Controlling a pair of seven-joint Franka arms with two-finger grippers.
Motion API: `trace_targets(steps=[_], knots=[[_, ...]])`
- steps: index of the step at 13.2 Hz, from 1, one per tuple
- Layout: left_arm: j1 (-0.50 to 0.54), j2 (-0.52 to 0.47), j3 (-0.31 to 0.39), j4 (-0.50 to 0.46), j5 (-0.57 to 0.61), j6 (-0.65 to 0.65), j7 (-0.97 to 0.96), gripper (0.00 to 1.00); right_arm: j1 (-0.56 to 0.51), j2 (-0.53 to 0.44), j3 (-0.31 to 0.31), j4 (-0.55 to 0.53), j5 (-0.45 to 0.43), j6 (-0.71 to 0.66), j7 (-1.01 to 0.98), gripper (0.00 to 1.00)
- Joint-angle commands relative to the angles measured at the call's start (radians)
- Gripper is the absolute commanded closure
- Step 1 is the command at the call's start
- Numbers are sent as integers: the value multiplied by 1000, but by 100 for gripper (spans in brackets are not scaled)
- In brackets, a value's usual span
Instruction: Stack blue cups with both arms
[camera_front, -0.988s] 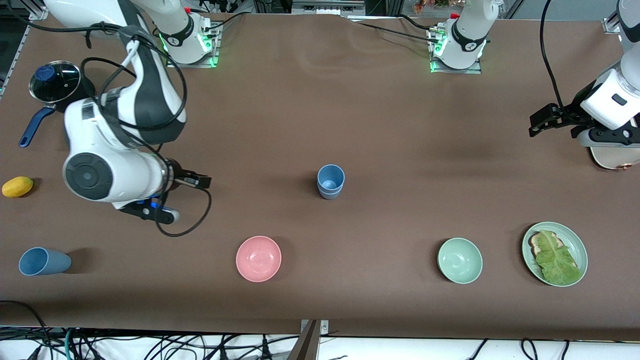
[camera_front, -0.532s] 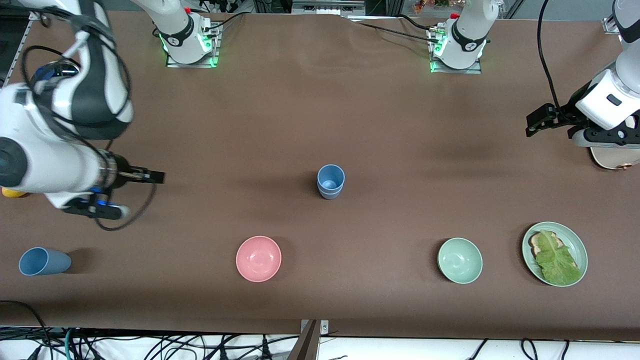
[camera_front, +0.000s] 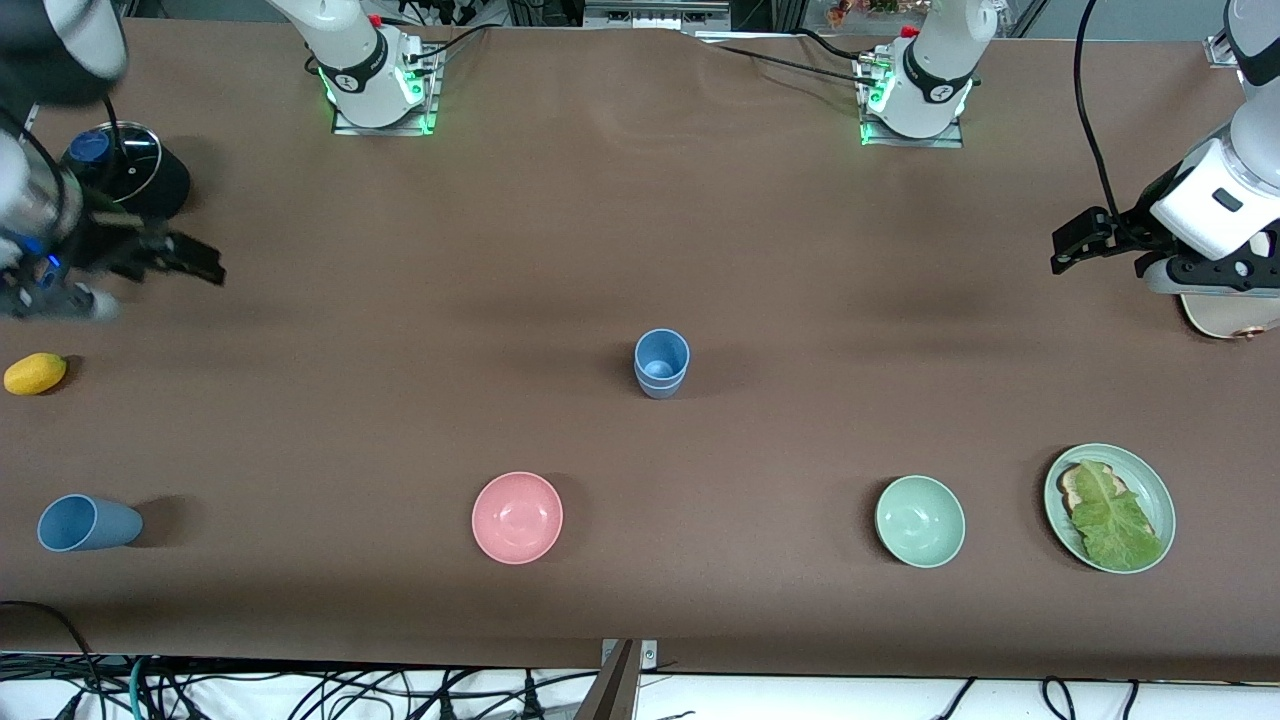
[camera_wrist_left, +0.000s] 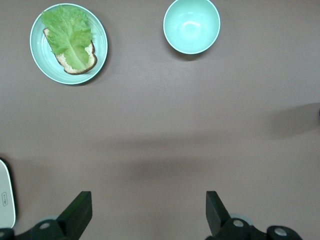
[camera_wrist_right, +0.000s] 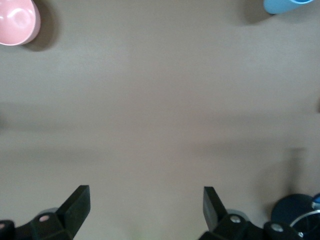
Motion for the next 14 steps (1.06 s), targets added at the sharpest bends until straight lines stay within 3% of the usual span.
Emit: trace_targets(steps=[1,14], knots=[[-4,-3,5,-1,-24,7,6,0,-49,-76,24,-50,-7,18,-10,0],[-4,-5,5,-7,-50,-2,10,0,-40,8,27,42,-4,43,-8,0]])
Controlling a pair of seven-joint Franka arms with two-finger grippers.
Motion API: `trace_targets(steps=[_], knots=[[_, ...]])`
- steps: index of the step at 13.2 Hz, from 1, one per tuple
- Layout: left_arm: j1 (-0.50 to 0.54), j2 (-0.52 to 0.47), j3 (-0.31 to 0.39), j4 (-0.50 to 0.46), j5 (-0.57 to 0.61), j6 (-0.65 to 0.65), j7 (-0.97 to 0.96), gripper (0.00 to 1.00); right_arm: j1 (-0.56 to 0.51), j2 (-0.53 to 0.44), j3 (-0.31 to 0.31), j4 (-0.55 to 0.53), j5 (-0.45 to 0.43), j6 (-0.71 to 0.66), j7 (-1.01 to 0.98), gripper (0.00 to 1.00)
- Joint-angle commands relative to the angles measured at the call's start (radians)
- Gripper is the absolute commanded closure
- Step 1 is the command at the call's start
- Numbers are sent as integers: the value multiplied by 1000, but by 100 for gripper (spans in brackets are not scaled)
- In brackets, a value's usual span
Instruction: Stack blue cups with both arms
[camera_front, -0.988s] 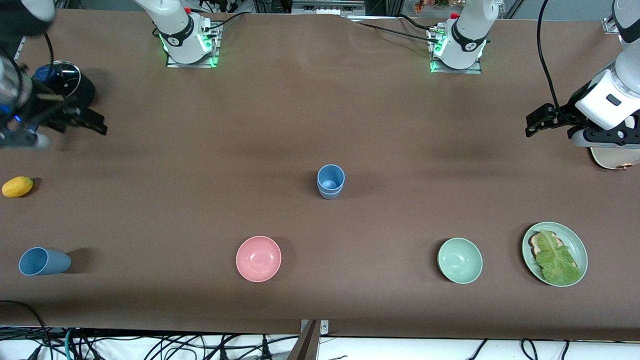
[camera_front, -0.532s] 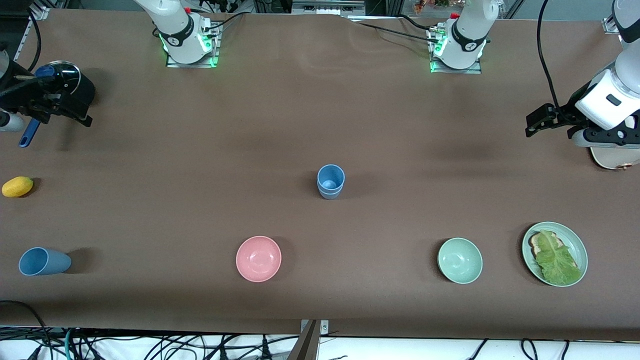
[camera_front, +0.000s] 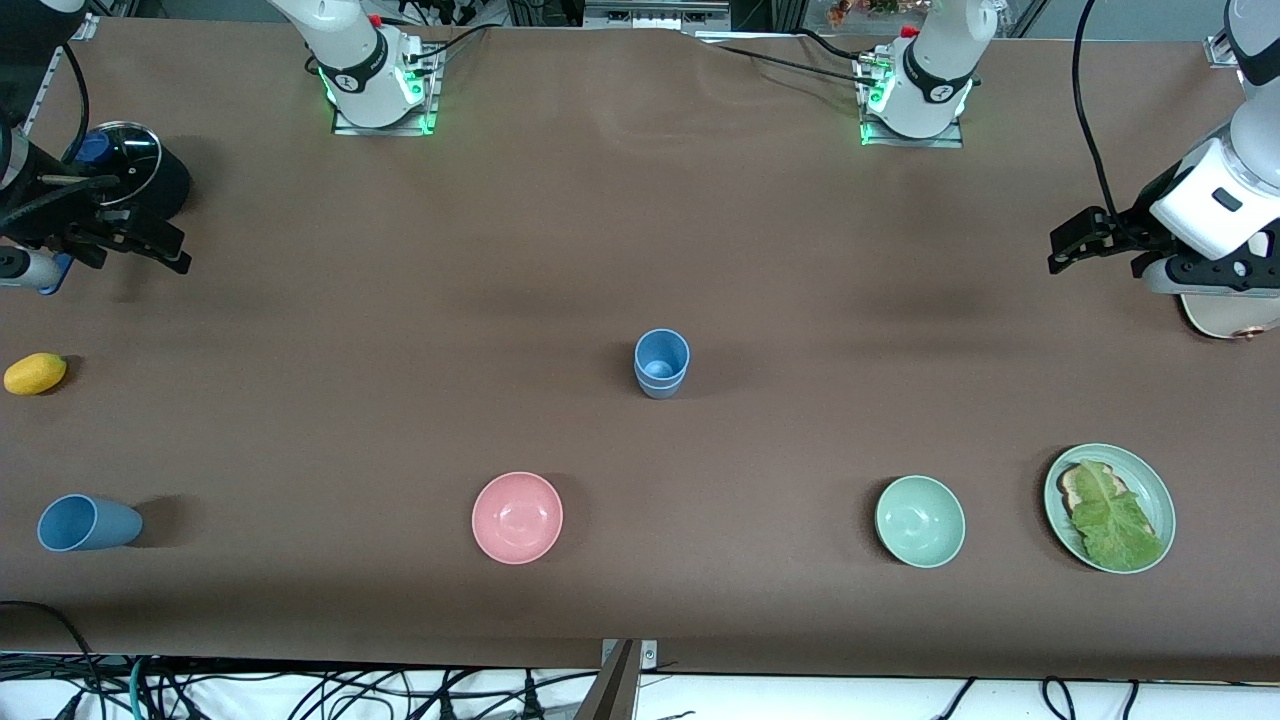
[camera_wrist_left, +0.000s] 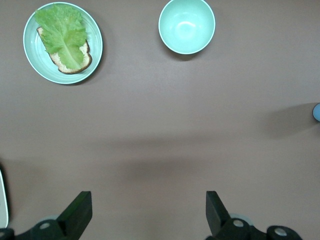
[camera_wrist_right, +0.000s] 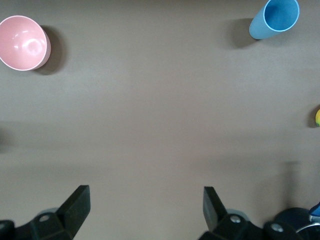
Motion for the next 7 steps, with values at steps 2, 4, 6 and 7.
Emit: trace_targets(steps=[2,4,6,7], knots=[[-4,-6,-1,-5,-29,-4,9,0,-6,10,6,29,-4,-17,-8,0],[-4,-6,-4,-3,-29,-4,4,0,-6,12,6,29,-5,-17,-8,0],[-4,-6,-9,-2,-29,-2,3,0,-6,12,6,29,-2,-17,-8,0],[-4,-5,-9,-2,-29,-4,3,0,-6,12,6,29,-2,-17,-8,0]])
